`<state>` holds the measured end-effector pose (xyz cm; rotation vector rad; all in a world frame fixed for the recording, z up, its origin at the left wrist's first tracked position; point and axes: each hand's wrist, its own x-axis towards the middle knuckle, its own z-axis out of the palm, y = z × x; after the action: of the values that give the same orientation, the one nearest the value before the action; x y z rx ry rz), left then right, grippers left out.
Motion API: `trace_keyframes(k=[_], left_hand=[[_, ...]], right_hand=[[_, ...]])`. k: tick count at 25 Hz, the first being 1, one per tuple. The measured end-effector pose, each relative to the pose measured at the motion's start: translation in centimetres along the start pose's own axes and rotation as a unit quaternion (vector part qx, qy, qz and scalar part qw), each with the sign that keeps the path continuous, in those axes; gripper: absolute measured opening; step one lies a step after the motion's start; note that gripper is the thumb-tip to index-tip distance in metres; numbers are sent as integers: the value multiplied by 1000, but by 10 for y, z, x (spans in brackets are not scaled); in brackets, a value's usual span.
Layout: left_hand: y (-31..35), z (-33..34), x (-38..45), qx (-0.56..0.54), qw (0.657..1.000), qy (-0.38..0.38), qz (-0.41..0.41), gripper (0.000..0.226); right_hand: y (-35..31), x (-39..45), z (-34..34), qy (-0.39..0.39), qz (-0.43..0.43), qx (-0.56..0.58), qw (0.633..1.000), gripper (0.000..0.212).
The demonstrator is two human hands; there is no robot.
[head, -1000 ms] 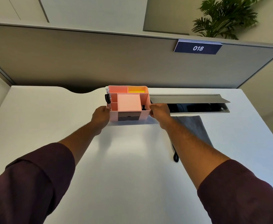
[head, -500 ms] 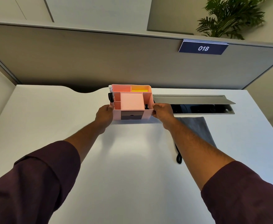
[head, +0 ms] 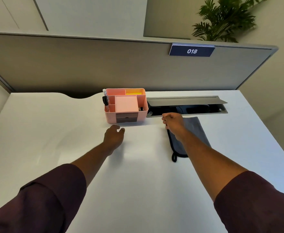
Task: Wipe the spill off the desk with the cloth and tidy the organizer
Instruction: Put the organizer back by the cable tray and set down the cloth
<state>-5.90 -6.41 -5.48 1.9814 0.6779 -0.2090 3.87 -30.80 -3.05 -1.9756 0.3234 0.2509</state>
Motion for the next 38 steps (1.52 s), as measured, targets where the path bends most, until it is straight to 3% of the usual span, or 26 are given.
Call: trace_keyframes(k=[2,6,10,13,17,23,27,32,36,38], left_hand=[[9,24,-8,-29,999,-39,-14,36],[35,81,-18,-113,986,-111,-56,33],[70,134,-20,-110,982,-141,-69,33],[88,170,-17,-94,980,-154,-84,52],[105,199,-7,-123,978,-122,-116,51],[110,216,3,-119,978,-103,-138,45],[113,216,10,-58,990,-58,-111,37],[119,208,20,-77,993,-17,-93,26],[114,204,18,11,998,-23,-53,36],[110,205,14,115,992,23,47,51]], right_hand=[[14,-3,-24,27,21,6,999,27],[44,2,-80,93,35,-147,984,30],[65,13,-117,101,40,-202,973,30],[83,30,-134,94,59,-224,968,35],[95,50,-138,81,80,-222,968,48],[102,74,-138,94,81,-223,967,35],[104,83,-137,98,72,-162,979,14],[86,97,-135,133,49,-98,985,17],[87,96,-133,115,26,-218,969,27],[89,89,-128,137,-72,-304,940,33]])
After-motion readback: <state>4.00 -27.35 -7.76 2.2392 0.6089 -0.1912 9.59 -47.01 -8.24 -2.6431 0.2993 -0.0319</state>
